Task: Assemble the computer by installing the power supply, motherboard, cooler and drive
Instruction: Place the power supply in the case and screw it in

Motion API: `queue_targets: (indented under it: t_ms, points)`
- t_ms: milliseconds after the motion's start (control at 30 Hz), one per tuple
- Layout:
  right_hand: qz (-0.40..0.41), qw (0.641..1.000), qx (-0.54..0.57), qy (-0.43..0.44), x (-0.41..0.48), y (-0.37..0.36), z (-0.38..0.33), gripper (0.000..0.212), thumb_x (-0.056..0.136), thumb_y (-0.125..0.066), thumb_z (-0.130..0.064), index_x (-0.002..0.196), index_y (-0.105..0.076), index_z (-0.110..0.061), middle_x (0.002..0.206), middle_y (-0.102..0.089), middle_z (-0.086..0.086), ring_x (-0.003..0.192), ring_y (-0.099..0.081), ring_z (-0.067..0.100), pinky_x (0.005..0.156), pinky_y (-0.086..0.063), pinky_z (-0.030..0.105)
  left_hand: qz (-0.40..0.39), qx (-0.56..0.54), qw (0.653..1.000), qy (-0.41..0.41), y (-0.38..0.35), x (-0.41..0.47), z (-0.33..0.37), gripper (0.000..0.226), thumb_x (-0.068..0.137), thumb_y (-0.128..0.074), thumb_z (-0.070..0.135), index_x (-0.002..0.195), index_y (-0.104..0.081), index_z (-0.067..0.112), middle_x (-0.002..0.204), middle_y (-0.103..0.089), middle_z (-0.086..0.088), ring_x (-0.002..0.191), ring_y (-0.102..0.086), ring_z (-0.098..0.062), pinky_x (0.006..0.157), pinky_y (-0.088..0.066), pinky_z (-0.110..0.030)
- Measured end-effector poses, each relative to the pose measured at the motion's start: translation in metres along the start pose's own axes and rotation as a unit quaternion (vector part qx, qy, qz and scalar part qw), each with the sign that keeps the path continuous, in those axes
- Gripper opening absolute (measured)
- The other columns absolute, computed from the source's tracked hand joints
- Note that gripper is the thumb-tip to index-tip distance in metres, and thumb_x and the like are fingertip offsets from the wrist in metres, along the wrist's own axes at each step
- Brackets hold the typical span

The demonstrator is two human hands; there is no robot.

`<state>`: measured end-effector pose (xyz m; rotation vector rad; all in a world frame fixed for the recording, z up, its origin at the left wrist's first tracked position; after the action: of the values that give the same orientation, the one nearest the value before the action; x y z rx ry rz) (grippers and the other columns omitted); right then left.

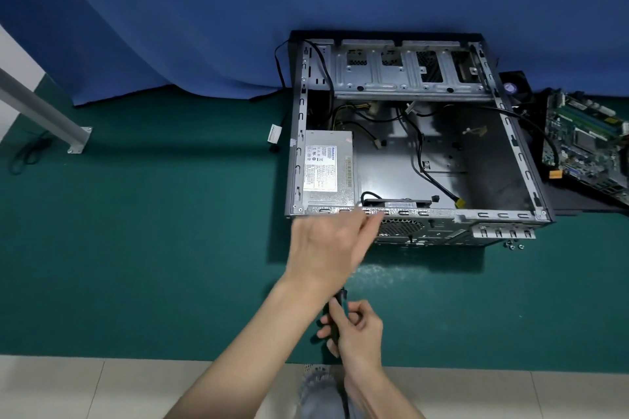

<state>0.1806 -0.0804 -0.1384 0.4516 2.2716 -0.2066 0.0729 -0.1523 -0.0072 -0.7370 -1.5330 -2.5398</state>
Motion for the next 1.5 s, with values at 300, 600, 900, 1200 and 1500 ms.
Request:
queue_targets:
  t_ms: [300, 600, 900, 1200, 1500]
  points:
    - [0.037, 0.998, 0.005, 0.047, 0.01, 0.007, -0.008, 0.025, 0.086, -0.07, -0.009, 0.074, -0.048, -0.006, 0.075, -0.057, 0.012, 0.032, -0.046, 0.019, 0.031, -0.027, 0.018, -0.198, 0.129, 0.971, 0.034, -0.034, 0.071, -0.057, 0.053, 0.104, -0.021, 0.037, 0.152, -0.016, 0.016, 0.159, -0.015, 0.0, 0.146, -0.009, -0.015, 0.119, -0.005, -0.041]
    - [0.032, 0.998, 0.032, 0.045, 0.011, 0.0, -0.001, 0.025, 0.079, -0.076, -0.003, 0.089, -0.054, -0.003, 0.079, -0.063, 0.016, 0.035, -0.054, 0.02, 0.034, -0.031, 0.019, -0.176, 0.179, 0.968, 0.033, -0.045, 0.067, -0.058, 0.05, 0.103, -0.019, 0.036, 0.148, -0.025, 0.016, 0.145, -0.034, 0.001, 0.137, -0.025, -0.014, 0.117, -0.001, -0.043]
    - [-0.051, 0.989, 0.114, -0.079, 0.015, 0.022, -0.015, 0.022, 0.075, -0.078, -0.008, 0.091, -0.062, -0.004, 0.073, -0.069, 0.014, 0.042, -0.057, 0.016, 0.03, -0.023, 0.015, -0.167, 0.183, 0.968, 0.032, -0.046, 0.066, -0.056, 0.049, 0.103, -0.019, 0.035, 0.148, -0.027, 0.017, 0.142, -0.035, 0.001, 0.136, -0.027, -0.014, 0.117, -0.002, -0.043]
    - [0.016, 0.984, 0.167, -0.065, 0.016, 0.007, -0.006, 0.025, 0.079, -0.074, 0.001, 0.072, -0.051, -0.005, 0.057, -0.058, 0.016, 0.035, -0.052, 0.017, 0.029, -0.023, 0.016, -0.157, 0.187, 0.969, 0.031, -0.046, 0.066, -0.056, 0.048, 0.103, -0.02, 0.035, 0.147, -0.028, 0.017, 0.142, -0.037, 0.0, 0.135, -0.029, -0.015, 0.117, -0.002, -0.043]
    - [0.087, 0.971, -0.169, 0.143, 0.015, 0.006, -0.015, 0.024, 0.08, -0.077, -0.011, 0.085, -0.054, -0.013, 0.077, -0.061, 0.007, 0.036, -0.058, 0.017, 0.044, -0.045, 0.027, -0.154, 0.184, 0.97, 0.033, -0.045, 0.066, -0.056, 0.048, 0.103, -0.02, 0.035, 0.146, -0.029, 0.017, 0.141, -0.037, 0.001, 0.134, -0.029, -0.015, 0.117, -0.002, -0.042]
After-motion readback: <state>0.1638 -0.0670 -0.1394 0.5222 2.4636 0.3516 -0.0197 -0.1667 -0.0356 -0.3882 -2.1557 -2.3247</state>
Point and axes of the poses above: each hand's wrist, its own x-axis towards the middle knuckle, its own y-axis out of the back of the hand, z = x × y, the point moved 2 cm from there along x, towards the middle knuckle
